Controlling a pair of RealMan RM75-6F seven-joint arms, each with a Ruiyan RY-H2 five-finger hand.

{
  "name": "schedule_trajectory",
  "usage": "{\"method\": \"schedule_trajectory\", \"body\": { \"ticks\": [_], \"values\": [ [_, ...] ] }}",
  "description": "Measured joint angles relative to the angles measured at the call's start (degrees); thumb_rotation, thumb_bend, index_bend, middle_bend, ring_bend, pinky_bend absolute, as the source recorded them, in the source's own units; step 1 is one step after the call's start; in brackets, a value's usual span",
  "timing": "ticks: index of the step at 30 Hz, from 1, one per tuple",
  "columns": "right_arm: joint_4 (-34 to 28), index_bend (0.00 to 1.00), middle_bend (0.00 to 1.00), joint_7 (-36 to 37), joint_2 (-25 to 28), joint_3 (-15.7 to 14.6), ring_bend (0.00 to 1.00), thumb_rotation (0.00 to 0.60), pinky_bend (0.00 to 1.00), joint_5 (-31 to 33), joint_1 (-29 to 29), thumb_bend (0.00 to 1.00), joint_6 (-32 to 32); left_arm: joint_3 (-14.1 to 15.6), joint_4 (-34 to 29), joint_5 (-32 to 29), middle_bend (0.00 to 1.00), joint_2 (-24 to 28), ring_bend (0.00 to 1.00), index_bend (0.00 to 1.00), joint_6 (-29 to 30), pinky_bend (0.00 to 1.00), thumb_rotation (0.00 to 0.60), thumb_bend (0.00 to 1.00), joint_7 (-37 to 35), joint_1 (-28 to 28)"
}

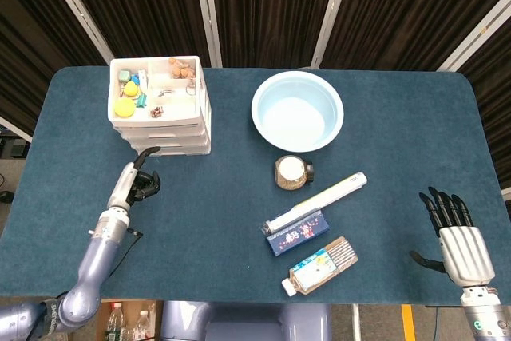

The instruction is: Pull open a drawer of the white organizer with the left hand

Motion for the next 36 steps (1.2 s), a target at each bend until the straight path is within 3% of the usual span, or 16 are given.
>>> {"method": "schedule_trajectory", "body": {
  "ticks": [17, 36],
  "values": [
    [-0.18, 0.0, 0.0, 0.87, 0.27, 0.04, 0.0, 0.6, 0.0, -0.07, 0.14, 0.07, -0.12, -2.14, 10.51, -1.3, 1.0, -6.1, 0.95, 0.15, 1.15, 1.0, 0.6, 0.72, 0.87, -4.09],
    [0.04, 0.0, 0.0, 1.28, 0.39, -0.11, 0.0, 0.6, 0.0, -0.43, 0.16, 0.07, -0.05, -4.26, 15.15, -2.96, 1.0, -10.11, 0.95, 0.2, -1.3, 1.0, 0.6, 0.72, -1.72, -6.21]
  ]
}}
